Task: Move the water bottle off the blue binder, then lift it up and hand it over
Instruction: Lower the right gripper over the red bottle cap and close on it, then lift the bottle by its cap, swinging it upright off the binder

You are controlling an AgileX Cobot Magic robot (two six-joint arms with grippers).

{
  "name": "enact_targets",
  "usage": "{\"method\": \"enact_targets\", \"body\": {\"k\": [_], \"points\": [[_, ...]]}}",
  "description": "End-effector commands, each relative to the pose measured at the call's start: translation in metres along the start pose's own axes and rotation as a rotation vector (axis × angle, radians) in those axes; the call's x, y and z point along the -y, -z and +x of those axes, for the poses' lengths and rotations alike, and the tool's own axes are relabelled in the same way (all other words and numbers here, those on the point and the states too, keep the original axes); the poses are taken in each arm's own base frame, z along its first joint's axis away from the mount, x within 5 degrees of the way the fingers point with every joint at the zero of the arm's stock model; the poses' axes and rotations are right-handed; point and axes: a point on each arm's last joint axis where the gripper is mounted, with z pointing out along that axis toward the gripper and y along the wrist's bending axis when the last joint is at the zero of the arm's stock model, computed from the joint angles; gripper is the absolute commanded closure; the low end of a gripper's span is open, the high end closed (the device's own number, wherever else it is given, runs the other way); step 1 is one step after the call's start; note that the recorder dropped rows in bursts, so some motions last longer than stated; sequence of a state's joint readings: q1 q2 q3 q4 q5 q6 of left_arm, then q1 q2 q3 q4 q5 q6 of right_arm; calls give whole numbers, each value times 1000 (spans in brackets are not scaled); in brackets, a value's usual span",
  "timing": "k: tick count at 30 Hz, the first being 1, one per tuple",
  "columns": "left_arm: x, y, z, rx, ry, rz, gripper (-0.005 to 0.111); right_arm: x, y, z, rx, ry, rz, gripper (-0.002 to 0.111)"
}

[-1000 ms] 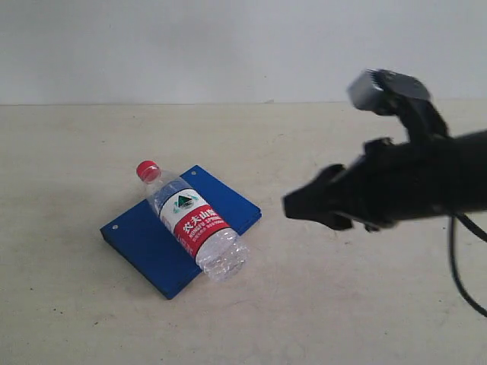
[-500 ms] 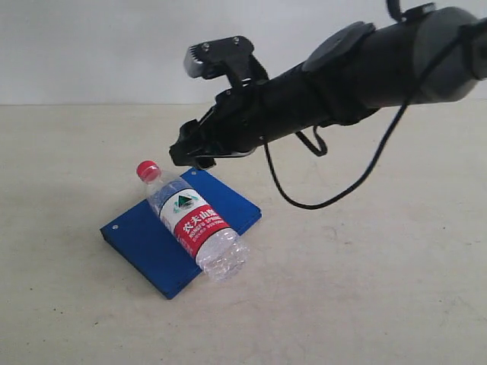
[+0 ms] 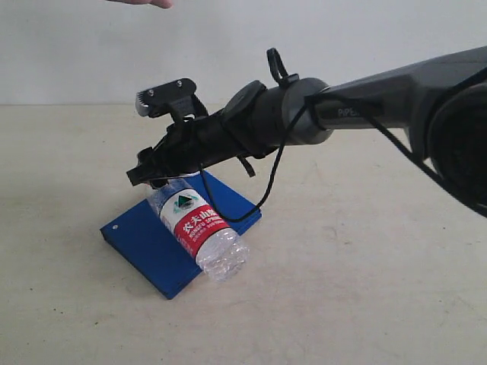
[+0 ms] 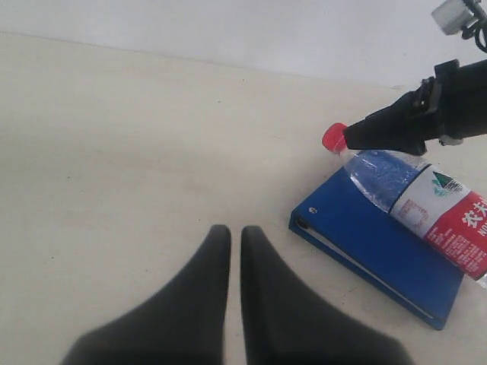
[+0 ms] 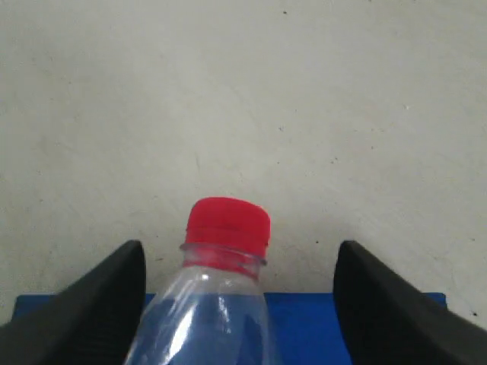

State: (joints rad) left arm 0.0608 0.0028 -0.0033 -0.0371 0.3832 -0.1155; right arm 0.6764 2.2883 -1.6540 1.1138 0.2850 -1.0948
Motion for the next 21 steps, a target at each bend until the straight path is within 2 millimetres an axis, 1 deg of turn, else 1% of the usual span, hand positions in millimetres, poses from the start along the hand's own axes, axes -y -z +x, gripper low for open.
{"method": "enact_targets", "body": {"k": [1,4,6,9,13,14,16,21], "points": [[0,0,-1,17,-7,3,102,5,-16,9,-11,-3,13,46],[0,0,-1,17,-7,3,102,7,-23,19,-34,-10,16,46],[0,0,-1,17,-7,3,102,7,-25,21,-42,-14,12,50],[0,0,-1,17,-7,3,102,6,-24,21,-46,-15,0,70],[0,0,-1,17,-7,3,102,4,-16,10,-18,-8,0,105],[0,0,-1,17,-7,3,102,3,-12,5,-5,-9,2,108],[0,0,-1,17,-7,3,102,0,-2,-7,24,-10,2,108],[0,0,-1,17,-7,3,102,-12,31,-40,87,31,-39,108]]}}
